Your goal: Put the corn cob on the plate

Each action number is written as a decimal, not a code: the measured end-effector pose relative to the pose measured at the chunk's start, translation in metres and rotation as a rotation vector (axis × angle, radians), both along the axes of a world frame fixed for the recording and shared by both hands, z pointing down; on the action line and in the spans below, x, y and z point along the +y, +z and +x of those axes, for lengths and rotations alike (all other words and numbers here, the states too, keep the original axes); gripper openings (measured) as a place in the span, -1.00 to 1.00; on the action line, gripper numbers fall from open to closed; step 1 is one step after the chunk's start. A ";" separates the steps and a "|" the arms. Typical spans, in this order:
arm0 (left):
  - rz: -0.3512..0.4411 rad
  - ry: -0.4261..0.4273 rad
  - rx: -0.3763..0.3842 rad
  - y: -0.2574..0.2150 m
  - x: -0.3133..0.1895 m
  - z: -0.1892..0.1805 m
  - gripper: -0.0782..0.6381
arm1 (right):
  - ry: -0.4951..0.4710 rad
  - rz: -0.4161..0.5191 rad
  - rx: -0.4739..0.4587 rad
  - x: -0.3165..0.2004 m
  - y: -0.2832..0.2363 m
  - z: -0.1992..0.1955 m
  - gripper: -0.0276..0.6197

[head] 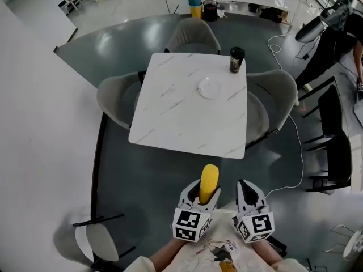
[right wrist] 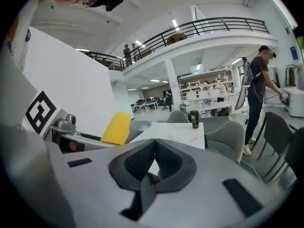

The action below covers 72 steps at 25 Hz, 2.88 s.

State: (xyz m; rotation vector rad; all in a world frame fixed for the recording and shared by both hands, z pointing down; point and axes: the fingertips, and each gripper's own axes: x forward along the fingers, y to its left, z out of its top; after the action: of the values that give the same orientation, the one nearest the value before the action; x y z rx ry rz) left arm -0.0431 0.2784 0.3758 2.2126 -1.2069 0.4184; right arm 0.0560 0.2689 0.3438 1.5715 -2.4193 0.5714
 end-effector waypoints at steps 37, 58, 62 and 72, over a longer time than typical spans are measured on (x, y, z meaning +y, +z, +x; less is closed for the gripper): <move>-0.006 0.001 -0.051 0.021 -0.263 0.042 -0.07 | -0.075 0.038 0.015 -0.271 0.017 0.027 -0.92; -0.118 -0.081 -0.132 0.077 -0.360 0.047 -0.07 | -0.173 -0.025 0.067 -0.370 0.080 0.034 -0.92; -0.129 -0.098 -0.148 0.092 -0.377 0.046 -0.07 | -0.172 -0.025 0.095 -0.389 0.096 0.036 -0.92; -0.166 -0.130 -0.184 0.139 -0.412 0.045 -0.07 | -0.229 -0.078 0.102 -0.417 0.140 0.024 -0.92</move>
State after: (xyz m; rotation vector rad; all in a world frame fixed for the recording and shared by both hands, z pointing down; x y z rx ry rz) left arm 0.0021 -0.1335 0.5144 1.9764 -1.3513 0.6552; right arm 0.0798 -0.1485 0.4836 1.2397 -2.4242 0.5214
